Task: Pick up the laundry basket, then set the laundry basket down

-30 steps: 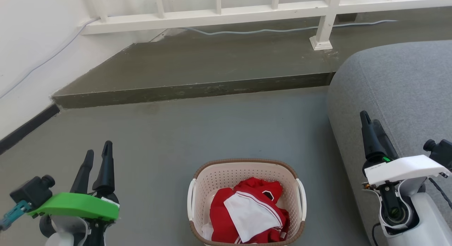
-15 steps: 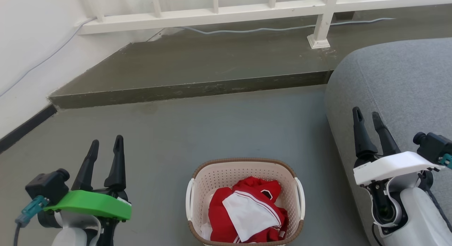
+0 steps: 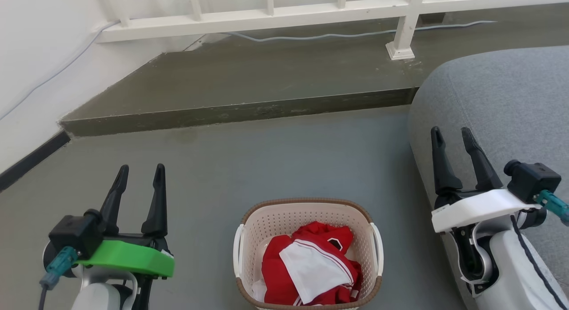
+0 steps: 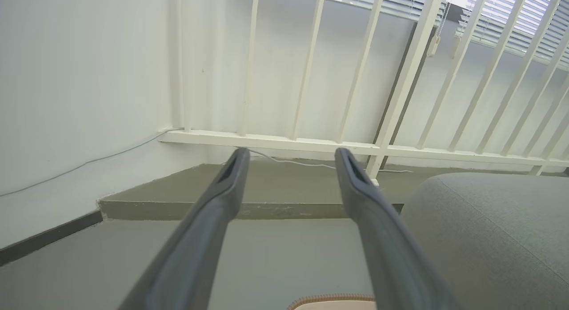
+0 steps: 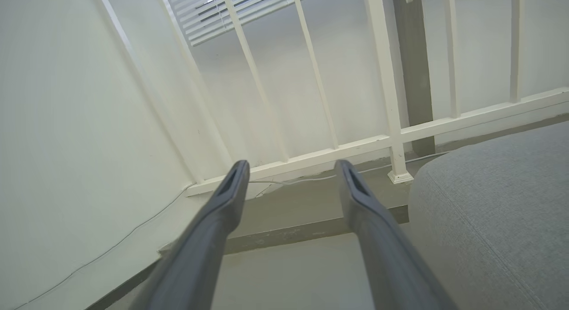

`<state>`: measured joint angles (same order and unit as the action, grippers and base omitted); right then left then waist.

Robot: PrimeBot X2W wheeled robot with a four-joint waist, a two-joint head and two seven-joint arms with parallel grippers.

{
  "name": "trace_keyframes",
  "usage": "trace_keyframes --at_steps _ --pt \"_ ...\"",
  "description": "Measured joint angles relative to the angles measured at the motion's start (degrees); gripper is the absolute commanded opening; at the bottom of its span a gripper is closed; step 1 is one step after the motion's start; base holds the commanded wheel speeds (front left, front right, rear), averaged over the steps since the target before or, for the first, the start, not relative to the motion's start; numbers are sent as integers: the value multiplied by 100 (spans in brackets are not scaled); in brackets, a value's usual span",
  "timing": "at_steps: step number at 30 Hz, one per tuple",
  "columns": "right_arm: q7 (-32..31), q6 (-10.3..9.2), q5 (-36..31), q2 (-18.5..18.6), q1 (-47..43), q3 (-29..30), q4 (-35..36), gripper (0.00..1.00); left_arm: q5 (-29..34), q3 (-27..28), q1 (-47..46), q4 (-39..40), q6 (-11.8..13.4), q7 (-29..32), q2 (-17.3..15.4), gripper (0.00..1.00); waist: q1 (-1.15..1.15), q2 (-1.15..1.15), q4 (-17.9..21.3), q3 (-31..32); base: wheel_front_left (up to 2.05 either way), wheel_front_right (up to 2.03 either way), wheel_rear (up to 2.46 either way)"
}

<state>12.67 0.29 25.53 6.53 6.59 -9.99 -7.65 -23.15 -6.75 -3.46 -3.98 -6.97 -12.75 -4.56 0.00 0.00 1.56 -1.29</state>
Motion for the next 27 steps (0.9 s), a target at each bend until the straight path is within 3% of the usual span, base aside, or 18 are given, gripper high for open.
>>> trace_keyframes --at_steps 9,27 --pt "177 -46 -603 -12 8 -87 21 100 649 -69 -7 116 -3 -169 18 100 0 0 18 -2 0 0 0" --pt "177 -42 -682 -103 8 10 -41 100 719 -48 -7 116 -9 -169 105 100 0 0 34 2 0 0 0"
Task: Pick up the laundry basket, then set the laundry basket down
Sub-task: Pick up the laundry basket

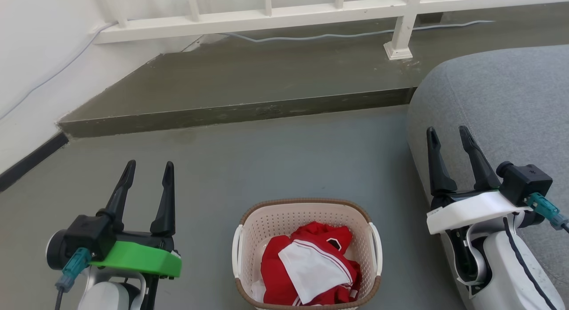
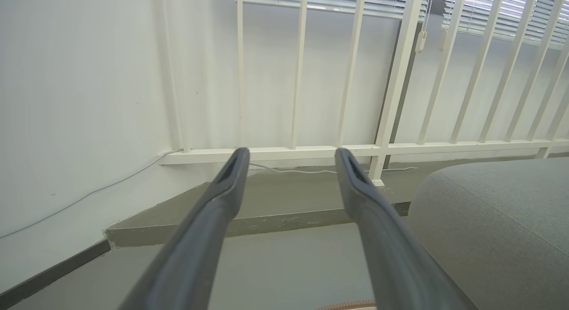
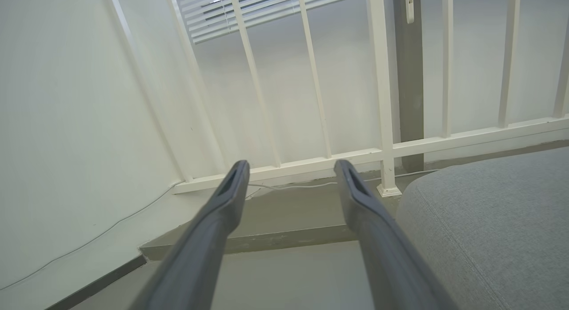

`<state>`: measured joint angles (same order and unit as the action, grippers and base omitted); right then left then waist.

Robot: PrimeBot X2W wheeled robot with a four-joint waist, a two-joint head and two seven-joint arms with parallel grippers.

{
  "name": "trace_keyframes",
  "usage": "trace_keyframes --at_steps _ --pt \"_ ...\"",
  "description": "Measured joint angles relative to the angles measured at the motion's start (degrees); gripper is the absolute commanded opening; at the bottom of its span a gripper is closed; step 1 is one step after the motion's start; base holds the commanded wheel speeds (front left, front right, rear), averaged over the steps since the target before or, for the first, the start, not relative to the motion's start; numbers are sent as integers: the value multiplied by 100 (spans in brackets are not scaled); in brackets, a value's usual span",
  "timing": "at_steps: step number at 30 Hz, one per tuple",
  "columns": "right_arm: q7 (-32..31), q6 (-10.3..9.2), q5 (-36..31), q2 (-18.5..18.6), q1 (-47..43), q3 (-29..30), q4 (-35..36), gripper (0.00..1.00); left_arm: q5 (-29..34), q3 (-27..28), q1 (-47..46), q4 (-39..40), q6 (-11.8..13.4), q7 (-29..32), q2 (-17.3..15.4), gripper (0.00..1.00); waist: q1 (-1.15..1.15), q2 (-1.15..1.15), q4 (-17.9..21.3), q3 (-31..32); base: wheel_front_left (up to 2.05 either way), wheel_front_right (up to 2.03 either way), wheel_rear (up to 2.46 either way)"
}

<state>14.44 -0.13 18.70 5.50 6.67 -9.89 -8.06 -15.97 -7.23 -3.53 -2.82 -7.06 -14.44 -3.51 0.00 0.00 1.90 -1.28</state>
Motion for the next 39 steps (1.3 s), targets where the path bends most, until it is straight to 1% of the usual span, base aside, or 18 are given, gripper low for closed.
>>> trace_keyframes --at_steps 9,19,26,32,36,39 --pt "1 2 -60 -16 -1 26 -47 100 4 55 0 22 -1 0 27 100 0 0 9 -64 0 0 0" --pt "8 2 -90 -51 23 54 -45 100 4 135 -1 48 -4 0 41 100 0 0 69 -306 0 0 0" --pt "8 2 -121 -67 91 56 -55 100 2 160 -19 44 -5 0 44 100 0 0 118 -550 0 0 0" --pt "9 -4 -156 -100 137 94 -101 100 -44 183 -214 33 -5 0 48 100 0 0 185 -807 0 0 0" --pt "9 -7 -156 -116 138 103 -194 100 -49 77 -249 -16 -5 0 46 100 0 0 241 -1008 0 0 0" --pt "9 -48 -156 -141 146 124 -235 100 -67 -1 -357 -48 -5 0 27 100 0 0 277 -1182 0 0 0"
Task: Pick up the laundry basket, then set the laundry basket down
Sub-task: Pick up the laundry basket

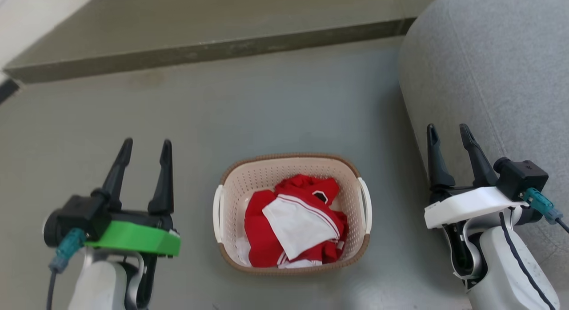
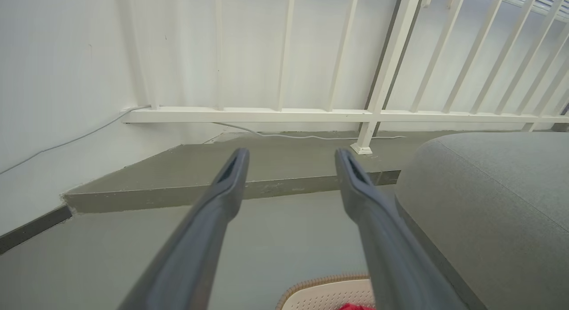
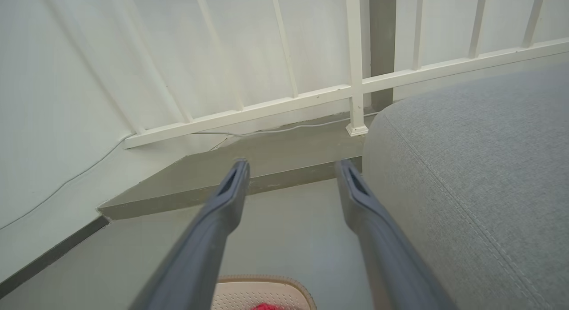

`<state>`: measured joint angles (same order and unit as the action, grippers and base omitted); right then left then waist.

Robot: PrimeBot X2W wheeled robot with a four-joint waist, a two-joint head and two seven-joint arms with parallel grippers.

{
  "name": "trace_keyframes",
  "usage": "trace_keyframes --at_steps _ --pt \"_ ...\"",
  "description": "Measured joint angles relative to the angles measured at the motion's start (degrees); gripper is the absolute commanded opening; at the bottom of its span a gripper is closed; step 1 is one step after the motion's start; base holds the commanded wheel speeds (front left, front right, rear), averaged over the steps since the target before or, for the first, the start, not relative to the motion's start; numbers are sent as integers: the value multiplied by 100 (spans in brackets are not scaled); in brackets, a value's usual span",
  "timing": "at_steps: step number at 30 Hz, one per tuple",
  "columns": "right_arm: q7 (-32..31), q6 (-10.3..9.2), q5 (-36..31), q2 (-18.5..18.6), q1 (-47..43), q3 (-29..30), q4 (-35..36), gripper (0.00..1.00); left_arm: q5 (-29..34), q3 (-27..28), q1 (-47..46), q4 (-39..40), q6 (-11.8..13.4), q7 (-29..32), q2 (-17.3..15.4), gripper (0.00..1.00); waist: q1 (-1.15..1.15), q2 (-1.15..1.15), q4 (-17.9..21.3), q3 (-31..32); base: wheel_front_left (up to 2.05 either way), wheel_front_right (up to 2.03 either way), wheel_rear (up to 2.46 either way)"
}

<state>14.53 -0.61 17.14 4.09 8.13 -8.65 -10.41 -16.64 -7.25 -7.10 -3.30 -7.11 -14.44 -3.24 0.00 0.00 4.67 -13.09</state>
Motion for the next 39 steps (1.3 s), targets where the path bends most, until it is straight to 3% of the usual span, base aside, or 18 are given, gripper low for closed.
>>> trace_keyframes --at_steps 20,39 --pt "4 -40 153 -71 732 63 -788 100 -486 -233 -1037 -570 0 -7 -375 100 -1 0 162 -1422 0 0 0" --pt "5 213 402 -93 1726 -204 -2414 100 -1251 -984 -2182 -2259 -1 137 -474 100 -1 0 161 -2705 0 0 0"
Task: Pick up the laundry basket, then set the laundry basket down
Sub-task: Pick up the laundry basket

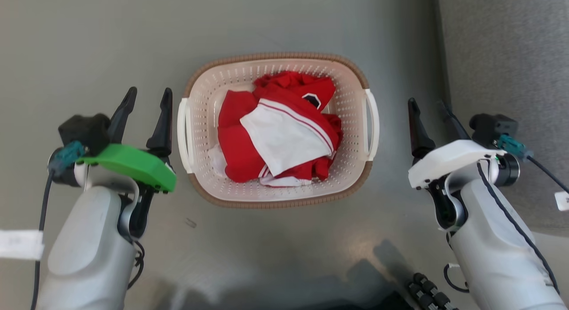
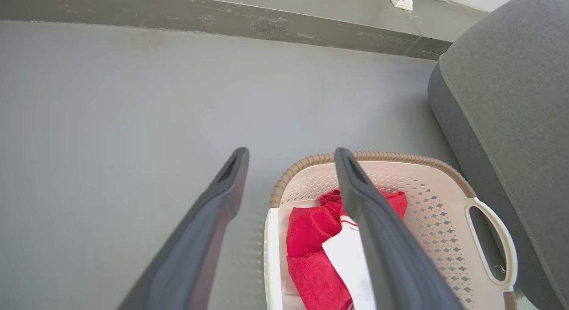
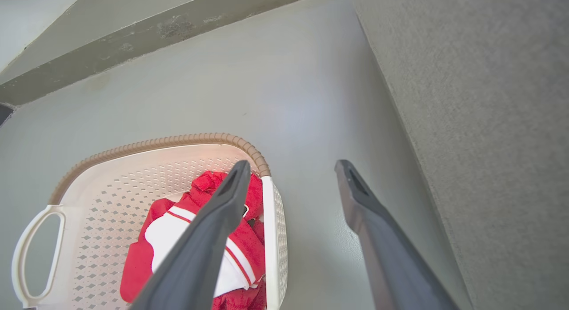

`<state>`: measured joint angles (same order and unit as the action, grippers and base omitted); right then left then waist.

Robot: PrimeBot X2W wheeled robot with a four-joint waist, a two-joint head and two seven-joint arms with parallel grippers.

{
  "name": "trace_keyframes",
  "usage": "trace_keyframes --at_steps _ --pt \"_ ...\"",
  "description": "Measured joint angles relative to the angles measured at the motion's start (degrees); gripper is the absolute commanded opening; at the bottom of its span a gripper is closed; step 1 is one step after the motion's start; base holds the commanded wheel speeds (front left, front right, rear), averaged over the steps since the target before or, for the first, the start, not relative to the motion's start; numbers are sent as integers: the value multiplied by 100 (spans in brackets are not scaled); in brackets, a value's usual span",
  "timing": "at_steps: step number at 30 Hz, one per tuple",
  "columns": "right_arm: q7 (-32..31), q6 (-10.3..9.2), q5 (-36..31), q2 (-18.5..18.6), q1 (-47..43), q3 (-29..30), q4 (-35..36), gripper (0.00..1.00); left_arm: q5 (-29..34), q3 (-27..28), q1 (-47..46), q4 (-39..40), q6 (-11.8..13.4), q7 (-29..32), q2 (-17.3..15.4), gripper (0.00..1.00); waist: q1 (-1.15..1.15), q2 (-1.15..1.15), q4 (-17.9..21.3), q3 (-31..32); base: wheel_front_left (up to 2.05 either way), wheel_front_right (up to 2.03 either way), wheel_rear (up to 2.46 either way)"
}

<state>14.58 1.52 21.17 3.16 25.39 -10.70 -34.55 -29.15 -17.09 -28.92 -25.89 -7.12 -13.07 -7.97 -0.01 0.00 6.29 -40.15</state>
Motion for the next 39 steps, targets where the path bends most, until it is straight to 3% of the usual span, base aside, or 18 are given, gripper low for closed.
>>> trace_keyframes --at_steps 9,15,39 --pt "-59 149 279 4 728 -492 -779 100 -383 -386 -588 -620 0 255 -1 100 0 0 -74 -493 0 0 0" --pt "-170 151 469 12 1046 -795 -1207 100 -547 -705 -884 -900 0 437 -8 100 0 0 -108 -764 0 0 0" --pt "-288 199 1446 34 1993 -1749 -2004 100 -1213 -1469 -1574 -1802 0 1102 -18 100 1 0 -80 -1502 0 0 0"
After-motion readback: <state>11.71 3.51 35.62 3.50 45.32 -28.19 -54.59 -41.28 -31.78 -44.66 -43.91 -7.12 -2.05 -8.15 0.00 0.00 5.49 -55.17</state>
